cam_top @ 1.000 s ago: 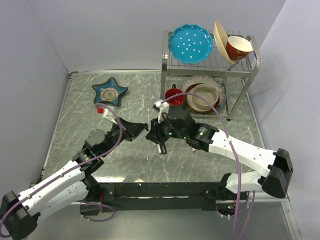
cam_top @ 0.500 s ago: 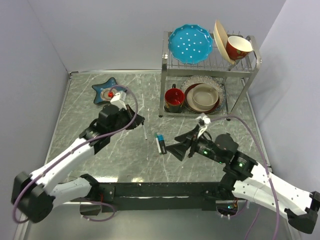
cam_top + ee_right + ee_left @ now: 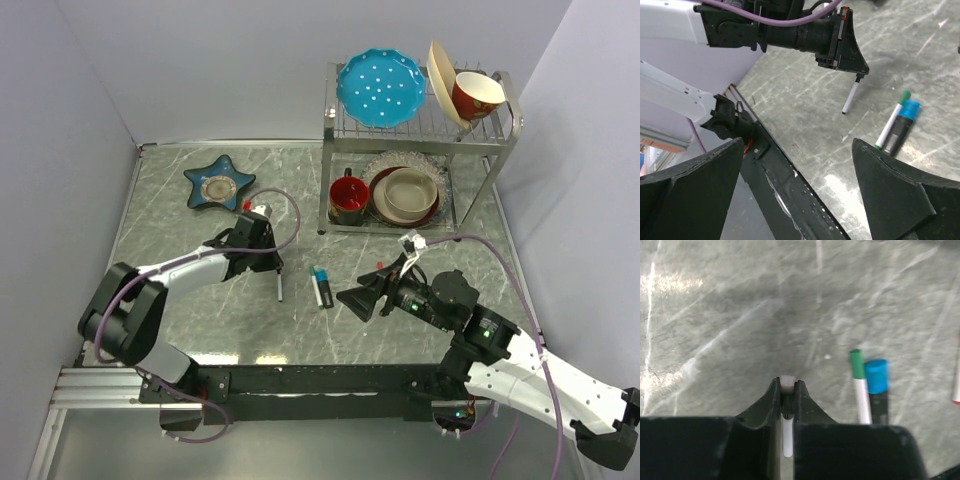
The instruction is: Insert the pens into the pen caps
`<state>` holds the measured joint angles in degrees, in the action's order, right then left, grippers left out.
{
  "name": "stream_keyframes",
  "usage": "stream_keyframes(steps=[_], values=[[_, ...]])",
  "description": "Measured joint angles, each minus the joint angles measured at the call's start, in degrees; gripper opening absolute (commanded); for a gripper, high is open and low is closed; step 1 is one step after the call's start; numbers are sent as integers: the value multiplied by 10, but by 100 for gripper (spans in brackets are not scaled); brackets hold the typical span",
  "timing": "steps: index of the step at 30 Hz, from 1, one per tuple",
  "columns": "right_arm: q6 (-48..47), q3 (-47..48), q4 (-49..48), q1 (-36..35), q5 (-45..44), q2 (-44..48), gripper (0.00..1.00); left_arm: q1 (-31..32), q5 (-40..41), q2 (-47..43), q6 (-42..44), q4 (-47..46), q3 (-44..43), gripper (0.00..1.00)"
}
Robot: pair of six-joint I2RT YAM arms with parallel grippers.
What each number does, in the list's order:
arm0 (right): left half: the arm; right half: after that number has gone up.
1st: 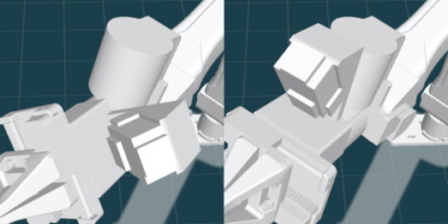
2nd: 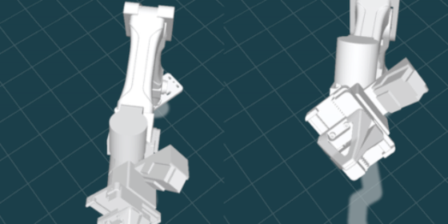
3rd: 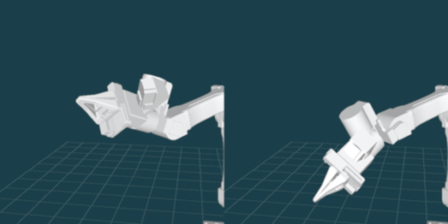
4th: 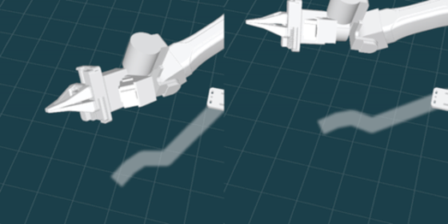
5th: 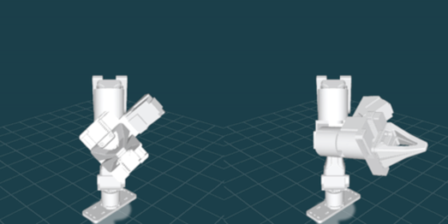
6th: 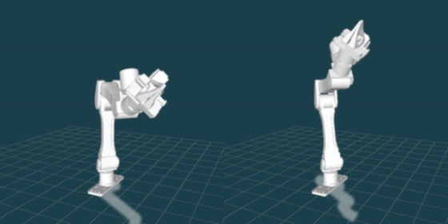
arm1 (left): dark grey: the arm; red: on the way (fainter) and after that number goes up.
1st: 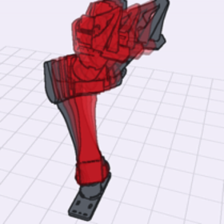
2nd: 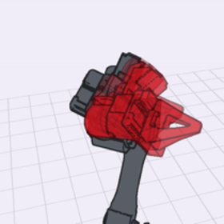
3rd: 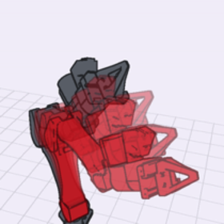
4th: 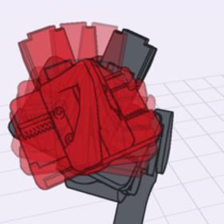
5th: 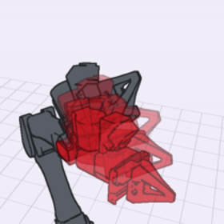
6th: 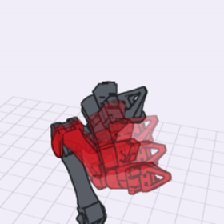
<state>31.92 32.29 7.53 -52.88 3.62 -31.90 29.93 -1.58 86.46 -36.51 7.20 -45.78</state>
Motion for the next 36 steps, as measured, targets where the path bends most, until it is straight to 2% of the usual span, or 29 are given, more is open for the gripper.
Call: stream_keyframes(steps=[9, 10, 12, 13, 17, 22, 27, 30, 36], values=[[4, 6, 36, 0, -34, -7, 96, -5, -8, 35, 8, 17, -3, 54], [4, 7, 42, 0, -40, -6, 96, -6, -10, 35, 10, 22, -7, 62], [4, 12, 54, 0, -50, -2, 96, -7, -17, 32, 14, 34, -20, 93], [4, 15, 58, 0, -55, 0, 97, -7, -21, 27, 19, 40, -26, 99], [6, 36, 85, 0, -82, 2, 98, -8, -45, -41, 30, 68, -47, 99], [18, 83, 119, 0, -138, -4, 98, -9, -108, -207, 58, 56, -49, 99], [28, 121, 134, 0, -184, -4, 99, -9, -195, -372, 74, -42, 3, 99], [28, 140, 136, 0, -198, -4, 99, -8, -230, -425, 73, -74, 36, 99], [25, 151, 131, 0, -214, -4, 99, -8, -269, -456, 72, -104, 76, 99]])
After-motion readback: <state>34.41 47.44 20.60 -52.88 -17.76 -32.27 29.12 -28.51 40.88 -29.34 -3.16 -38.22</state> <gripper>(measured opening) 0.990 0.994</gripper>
